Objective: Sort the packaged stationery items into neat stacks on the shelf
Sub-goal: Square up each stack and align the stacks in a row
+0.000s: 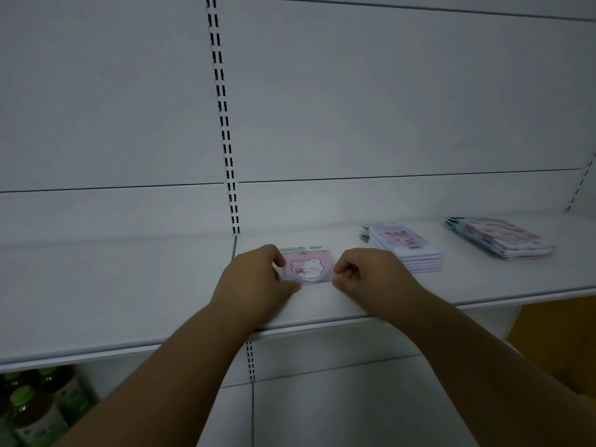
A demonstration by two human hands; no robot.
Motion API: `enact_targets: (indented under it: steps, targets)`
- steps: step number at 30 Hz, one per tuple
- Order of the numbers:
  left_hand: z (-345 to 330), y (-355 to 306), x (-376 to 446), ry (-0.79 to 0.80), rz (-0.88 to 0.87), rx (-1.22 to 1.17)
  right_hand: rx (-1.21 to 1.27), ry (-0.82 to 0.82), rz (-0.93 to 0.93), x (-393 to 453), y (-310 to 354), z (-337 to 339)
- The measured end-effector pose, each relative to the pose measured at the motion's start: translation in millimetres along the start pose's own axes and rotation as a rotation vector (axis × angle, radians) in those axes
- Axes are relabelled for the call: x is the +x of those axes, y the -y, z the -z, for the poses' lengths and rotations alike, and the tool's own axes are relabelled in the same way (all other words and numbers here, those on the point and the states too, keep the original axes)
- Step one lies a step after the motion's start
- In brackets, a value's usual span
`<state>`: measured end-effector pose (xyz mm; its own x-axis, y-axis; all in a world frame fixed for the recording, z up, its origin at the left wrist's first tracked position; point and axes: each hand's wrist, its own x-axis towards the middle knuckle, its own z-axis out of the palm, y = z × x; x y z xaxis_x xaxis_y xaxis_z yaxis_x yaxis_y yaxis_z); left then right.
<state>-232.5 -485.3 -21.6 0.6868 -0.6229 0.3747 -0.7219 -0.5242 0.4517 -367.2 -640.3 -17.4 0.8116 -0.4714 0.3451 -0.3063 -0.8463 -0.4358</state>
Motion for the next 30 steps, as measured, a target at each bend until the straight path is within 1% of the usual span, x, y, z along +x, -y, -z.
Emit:
enact_targets:
  steps: [5,15,22,26,30]
  targets:
    - [0.9,1.8,0.0,0.021,-0.006,-0.002,0.018,-0.003,0.001,2.1,0.2,-1.2]
    - [-0.2,0.3,-4.0,0.013,-0.042,0.014,0.025,0.003,0.012,1.9,-1.6,-0.6]
    - [2.6,-0.8,-7.5,-0.026,-0.07,0.053,-0.018,0.018,0.06,3.9,-4.6,-0.9]
    - [4.5,-2.7,-8.5,-0.03,-0.079,0.053,-0.034,-0.03,0.079,3.2,-6.5,2.0]
    - [7.8,-15.0,-9.4,-0.131,-0.174,0.112,-0.009,-0.15,0.126,1.5,-2.2,17.8]
